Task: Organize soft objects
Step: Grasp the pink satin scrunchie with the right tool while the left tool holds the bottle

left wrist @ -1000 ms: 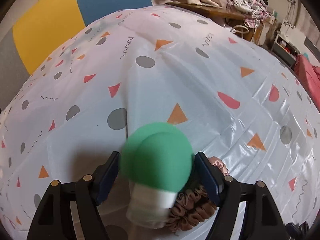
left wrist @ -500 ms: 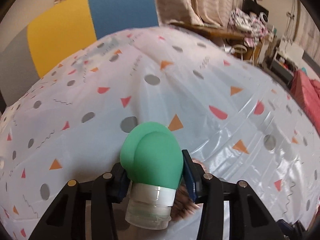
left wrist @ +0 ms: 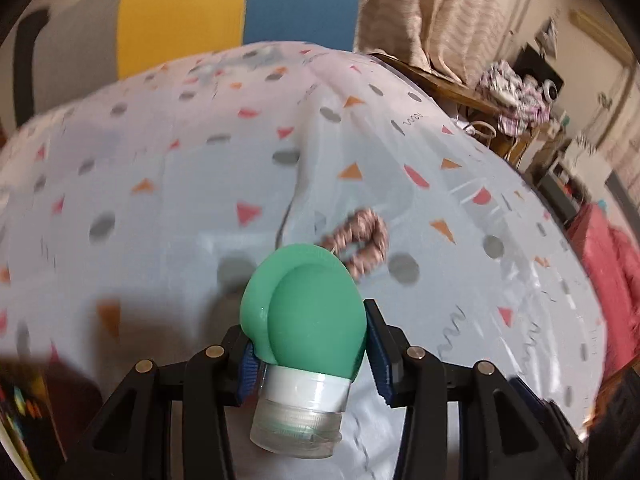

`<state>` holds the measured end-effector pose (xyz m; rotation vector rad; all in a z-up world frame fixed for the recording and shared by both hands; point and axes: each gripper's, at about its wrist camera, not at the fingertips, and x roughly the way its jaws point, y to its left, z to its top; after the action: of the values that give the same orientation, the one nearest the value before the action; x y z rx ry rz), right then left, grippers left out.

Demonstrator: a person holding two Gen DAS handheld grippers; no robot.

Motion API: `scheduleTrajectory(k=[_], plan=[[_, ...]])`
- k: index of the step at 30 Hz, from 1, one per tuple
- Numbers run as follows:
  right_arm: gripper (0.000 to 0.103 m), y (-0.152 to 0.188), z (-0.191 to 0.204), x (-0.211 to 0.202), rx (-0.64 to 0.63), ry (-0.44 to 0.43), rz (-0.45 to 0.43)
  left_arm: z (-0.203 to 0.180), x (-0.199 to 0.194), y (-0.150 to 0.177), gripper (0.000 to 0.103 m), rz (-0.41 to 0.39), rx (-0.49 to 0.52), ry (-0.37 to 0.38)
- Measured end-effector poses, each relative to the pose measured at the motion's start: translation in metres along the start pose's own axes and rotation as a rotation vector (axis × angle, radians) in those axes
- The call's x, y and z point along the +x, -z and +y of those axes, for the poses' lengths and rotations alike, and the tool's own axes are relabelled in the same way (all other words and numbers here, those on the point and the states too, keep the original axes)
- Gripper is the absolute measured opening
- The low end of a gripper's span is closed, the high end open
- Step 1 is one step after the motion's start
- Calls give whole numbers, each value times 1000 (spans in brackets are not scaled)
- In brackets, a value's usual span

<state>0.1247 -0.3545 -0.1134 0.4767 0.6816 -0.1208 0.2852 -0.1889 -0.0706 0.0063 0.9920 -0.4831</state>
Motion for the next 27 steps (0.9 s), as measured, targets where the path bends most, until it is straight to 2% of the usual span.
scheduleTrajectory(k=[6, 10, 14, 17, 19, 22, 25, 27], plan=[[73, 1, 2, 1, -12, 17, 3, -3, -32, 52, 46, -62, -140, 62], [73, 1, 2, 0, -11, 23, 2, -7, -41, 80, 46, -95, -157, 41], [73, 0, 4, 1, -21, 37, 8, 1, -35, 102, 46, -76, -166, 12], [73, -1, 7, 3, -32, 51, 20, 6, -39, 110, 46, -118, -164, 17], [78, -3, 11, 5, -49, 57, 45, 6, -39, 114, 46, -128, -159, 28], [78, -11, 27, 9, -139, 39, 73, 13, -41, 118, 46, -144, -184, 69], [78, -31, 47, 13, -210, 30, 57, 18, -41, 120, 46, -156, -212, 107], [78, -50, 60, 26, -226, 18, 87, 19, -40, 121, 47, -162, -217, 118]])
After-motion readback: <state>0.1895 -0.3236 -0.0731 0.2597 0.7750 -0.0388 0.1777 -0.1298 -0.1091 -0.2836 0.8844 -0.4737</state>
